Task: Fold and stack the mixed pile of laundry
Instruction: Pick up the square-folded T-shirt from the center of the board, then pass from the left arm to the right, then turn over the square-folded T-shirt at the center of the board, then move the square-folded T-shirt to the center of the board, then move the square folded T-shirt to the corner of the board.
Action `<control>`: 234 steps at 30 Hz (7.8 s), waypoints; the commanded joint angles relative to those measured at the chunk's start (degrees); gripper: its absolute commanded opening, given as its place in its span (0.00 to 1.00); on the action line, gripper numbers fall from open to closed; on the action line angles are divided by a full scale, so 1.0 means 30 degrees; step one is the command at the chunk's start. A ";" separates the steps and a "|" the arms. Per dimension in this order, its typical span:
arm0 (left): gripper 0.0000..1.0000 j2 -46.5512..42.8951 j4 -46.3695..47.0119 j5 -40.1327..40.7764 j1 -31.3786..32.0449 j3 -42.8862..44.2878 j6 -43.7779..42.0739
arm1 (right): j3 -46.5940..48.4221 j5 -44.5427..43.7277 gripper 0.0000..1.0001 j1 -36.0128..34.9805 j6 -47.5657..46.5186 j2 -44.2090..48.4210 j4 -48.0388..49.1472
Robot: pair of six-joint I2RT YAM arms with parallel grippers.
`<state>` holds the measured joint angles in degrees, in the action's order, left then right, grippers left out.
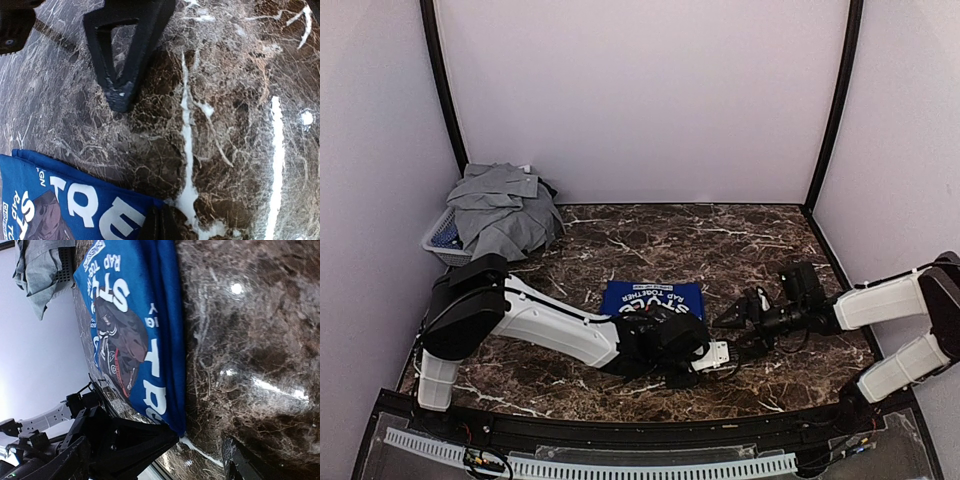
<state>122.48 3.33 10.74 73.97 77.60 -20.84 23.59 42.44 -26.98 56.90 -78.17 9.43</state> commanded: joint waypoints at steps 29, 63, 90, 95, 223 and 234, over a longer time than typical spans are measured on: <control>0.00 -0.3127 0.2640 -0.2270 -0.0781 -0.0629 0.1842 | 0.3347 -0.2580 0.61 -0.2307 0.5588 -0.7089 0.7258; 0.69 -0.6419 0.2467 -0.0722 -0.2861 -0.3923 0.6608 | 0.9673 -1.2553 0.00 -0.1241 -0.7163 -0.1970 -1.3660; 0.69 -0.9605 0.3948 -0.1409 -0.4260 -0.7649 0.8003 | 2.1052 -2.8986 0.00 -0.0155 -1.2674 -0.4742 -2.9192; 0.69 -1.0062 0.3773 -0.1365 -0.4635 -0.7923 0.8176 | 2.1964 -2.8460 0.00 -0.2920 -1.0387 -0.8586 -2.9579; 0.75 0.6065 -1.1696 -0.2326 -1.1557 1.1540 1.7363 | 1.9031 -1.1333 0.92 -0.1011 -1.2208 -0.4845 -1.3679; 0.70 1.0323 -1.3051 -0.3425 -1.3000 1.9048 1.5591 | 1.8825 -1.1352 0.92 -0.0908 -1.2259 -0.5027 -1.3724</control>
<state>148.90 -30.44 3.57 36.51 132.46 28.14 80.62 7.99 -30.20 19.84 -94.21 -32.99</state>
